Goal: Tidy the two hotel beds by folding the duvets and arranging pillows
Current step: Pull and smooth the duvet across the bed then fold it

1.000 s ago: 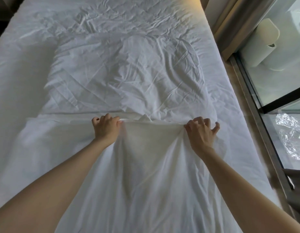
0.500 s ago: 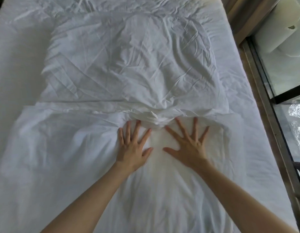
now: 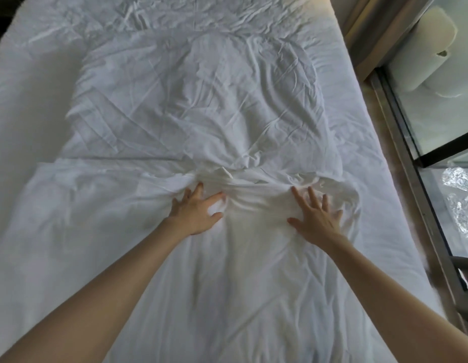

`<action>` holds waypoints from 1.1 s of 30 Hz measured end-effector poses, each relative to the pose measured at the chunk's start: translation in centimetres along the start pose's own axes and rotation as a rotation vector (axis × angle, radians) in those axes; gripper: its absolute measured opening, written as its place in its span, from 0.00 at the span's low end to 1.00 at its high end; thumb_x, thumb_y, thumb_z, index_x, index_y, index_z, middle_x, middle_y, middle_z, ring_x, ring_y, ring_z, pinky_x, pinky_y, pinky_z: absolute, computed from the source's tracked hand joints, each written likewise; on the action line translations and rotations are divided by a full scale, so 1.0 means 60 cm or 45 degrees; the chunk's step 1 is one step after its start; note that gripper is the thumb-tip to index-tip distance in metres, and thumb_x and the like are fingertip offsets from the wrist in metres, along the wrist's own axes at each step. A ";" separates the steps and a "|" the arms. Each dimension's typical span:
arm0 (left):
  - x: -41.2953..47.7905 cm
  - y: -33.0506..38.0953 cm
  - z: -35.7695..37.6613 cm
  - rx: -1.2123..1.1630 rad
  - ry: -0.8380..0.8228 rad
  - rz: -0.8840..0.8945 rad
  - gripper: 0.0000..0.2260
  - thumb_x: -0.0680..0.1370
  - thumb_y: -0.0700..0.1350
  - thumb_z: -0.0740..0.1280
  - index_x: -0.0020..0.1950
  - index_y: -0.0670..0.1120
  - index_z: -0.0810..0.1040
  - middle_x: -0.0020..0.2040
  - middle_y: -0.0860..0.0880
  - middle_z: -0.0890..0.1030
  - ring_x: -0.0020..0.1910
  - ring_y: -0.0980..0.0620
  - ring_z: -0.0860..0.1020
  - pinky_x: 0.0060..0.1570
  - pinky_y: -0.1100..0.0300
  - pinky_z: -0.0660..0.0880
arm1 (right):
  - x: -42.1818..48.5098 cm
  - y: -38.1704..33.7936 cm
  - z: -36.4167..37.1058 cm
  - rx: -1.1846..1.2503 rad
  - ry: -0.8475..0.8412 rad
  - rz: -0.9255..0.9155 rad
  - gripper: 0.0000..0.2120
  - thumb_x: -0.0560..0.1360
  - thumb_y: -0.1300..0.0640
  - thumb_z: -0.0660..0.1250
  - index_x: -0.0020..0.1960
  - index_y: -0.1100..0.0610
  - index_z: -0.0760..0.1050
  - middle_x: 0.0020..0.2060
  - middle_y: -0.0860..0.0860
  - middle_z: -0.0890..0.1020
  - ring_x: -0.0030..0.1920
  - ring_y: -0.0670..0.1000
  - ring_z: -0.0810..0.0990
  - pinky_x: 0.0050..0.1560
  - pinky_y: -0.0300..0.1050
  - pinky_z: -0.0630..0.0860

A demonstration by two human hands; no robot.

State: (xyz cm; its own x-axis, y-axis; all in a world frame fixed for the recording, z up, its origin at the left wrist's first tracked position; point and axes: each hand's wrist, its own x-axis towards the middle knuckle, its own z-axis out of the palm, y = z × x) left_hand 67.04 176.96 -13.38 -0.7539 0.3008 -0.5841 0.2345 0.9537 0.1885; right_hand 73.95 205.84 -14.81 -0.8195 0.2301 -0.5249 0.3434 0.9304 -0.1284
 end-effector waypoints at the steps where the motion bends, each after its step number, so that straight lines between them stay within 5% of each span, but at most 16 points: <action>1: -0.016 0.002 -0.009 -0.037 0.068 0.013 0.27 0.79 0.63 0.54 0.76 0.66 0.48 0.79 0.47 0.51 0.76 0.42 0.56 0.72 0.41 0.56 | -0.017 -0.006 -0.006 -0.028 0.037 -0.067 0.37 0.77 0.38 0.60 0.76 0.35 0.39 0.79 0.47 0.41 0.78 0.60 0.40 0.71 0.73 0.47; 3: -0.057 0.008 -0.023 -0.100 0.217 0.048 0.27 0.80 0.63 0.53 0.78 0.63 0.48 0.79 0.49 0.54 0.76 0.46 0.57 0.73 0.43 0.56 | -0.058 -0.019 -0.020 -0.057 0.093 -0.224 0.37 0.77 0.37 0.59 0.77 0.36 0.40 0.79 0.48 0.41 0.78 0.59 0.41 0.73 0.69 0.46; 7: -0.146 0.025 -0.051 -0.031 0.395 0.080 0.27 0.81 0.62 0.51 0.78 0.60 0.46 0.80 0.54 0.47 0.78 0.50 0.44 0.75 0.43 0.44 | -0.145 -0.039 -0.061 -0.073 0.287 -0.501 0.36 0.76 0.34 0.58 0.76 0.34 0.41 0.79 0.47 0.43 0.78 0.57 0.43 0.75 0.65 0.45; 13: -0.316 0.078 -0.058 0.045 0.543 0.052 0.27 0.81 0.61 0.48 0.78 0.60 0.43 0.80 0.54 0.44 0.78 0.50 0.41 0.74 0.43 0.42 | -0.299 -0.046 -0.113 -0.014 0.511 -0.661 0.34 0.76 0.37 0.59 0.78 0.38 0.49 0.79 0.49 0.52 0.78 0.57 0.50 0.75 0.63 0.52; 26: -0.614 0.171 -0.023 0.077 0.671 0.148 0.36 0.70 0.69 0.31 0.78 0.59 0.40 0.79 0.56 0.38 0.77 0.51 0.37 0.74 0.45 0.38 | -0.600 -0.007 -0.147 0.029 0.720 -0.620 0.32 0.77 0.44 0.63 0.77 0.40 0.53 0.76 0.49 0.61 0.74 0.55 0.61 0.72 0.59 0.62; 33: -0.706 0.215 -0.018 0.066 0.749 0.300 0.28 0.80 0.65 0.41 0.78 0.58 0.40 0.79 0.56 0.42 0.78 0.52 0.39 0.76 0.47 0.41 | -0.733 0.028 -0.123 0.035 0.860 -0.491 0.31 0.76 0.45 0.64 0.77 0.43 0.58 0.75 0.51 0.64 0.73 0.56 0.65 0.70 0.60 0.65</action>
State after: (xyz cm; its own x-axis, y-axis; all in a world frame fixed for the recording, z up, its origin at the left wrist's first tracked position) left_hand 101.37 176.55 14.63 -0.8862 0.4632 0.0023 0.4531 0.8659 0.2120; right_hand 107.20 199.40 14.29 -0.9821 0.0237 0.1867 -0.0189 0.9745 -0.2234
